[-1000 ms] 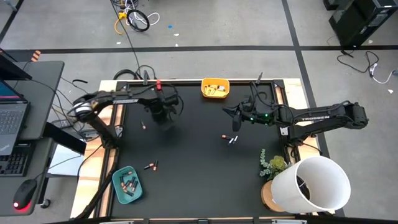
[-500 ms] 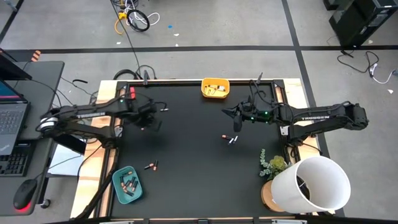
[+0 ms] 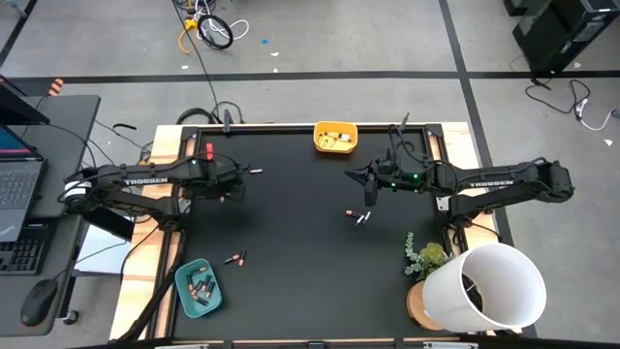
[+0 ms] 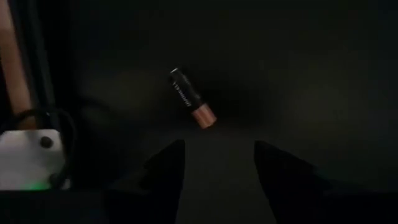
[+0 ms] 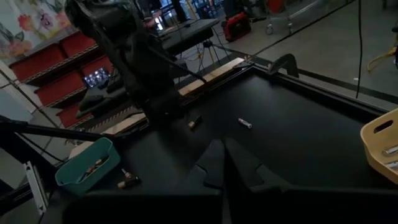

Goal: Sort batteries
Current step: Put the black battery into the green bin

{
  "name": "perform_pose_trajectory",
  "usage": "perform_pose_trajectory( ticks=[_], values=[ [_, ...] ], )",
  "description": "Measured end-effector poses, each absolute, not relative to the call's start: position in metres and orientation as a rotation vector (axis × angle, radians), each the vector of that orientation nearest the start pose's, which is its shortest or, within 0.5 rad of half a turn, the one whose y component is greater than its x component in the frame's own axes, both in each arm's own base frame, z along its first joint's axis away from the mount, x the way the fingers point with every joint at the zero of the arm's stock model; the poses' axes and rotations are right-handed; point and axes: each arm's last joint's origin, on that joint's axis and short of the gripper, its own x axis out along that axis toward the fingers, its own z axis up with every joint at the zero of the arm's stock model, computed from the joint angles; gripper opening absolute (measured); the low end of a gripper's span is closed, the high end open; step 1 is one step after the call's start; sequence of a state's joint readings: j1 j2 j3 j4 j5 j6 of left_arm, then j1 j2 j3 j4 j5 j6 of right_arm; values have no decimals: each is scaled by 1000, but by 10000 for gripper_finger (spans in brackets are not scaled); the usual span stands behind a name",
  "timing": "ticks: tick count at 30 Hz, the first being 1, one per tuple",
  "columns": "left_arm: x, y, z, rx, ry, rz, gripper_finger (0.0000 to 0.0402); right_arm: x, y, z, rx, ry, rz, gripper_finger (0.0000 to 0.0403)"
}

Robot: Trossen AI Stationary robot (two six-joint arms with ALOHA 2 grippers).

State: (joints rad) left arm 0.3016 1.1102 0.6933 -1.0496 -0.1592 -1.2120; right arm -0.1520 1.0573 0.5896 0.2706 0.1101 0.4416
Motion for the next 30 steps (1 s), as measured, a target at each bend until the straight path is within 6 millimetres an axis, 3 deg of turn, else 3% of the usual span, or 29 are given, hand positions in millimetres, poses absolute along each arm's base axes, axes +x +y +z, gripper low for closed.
perform_pose_trajectory(
  ticks=[4,11,18,25,30],
  values=[
    [149,51,180,-1102,1048,1273,209,228,-38,258,442,130,-299,1],
    [149,53,174,-1105,939,1348,209,228,-36,259,449,121,-289,1],
    [146,55,153,-1199,808,1398,209,228,-36,261,449,107,-286,0],
    [140,57,140,-1131,700,1483,209,228,-36,261,454,102,-285,0],
    [136,55,134,-1109,715,1484,209,228,-36,261,471,99,-286,0]
  ],
)
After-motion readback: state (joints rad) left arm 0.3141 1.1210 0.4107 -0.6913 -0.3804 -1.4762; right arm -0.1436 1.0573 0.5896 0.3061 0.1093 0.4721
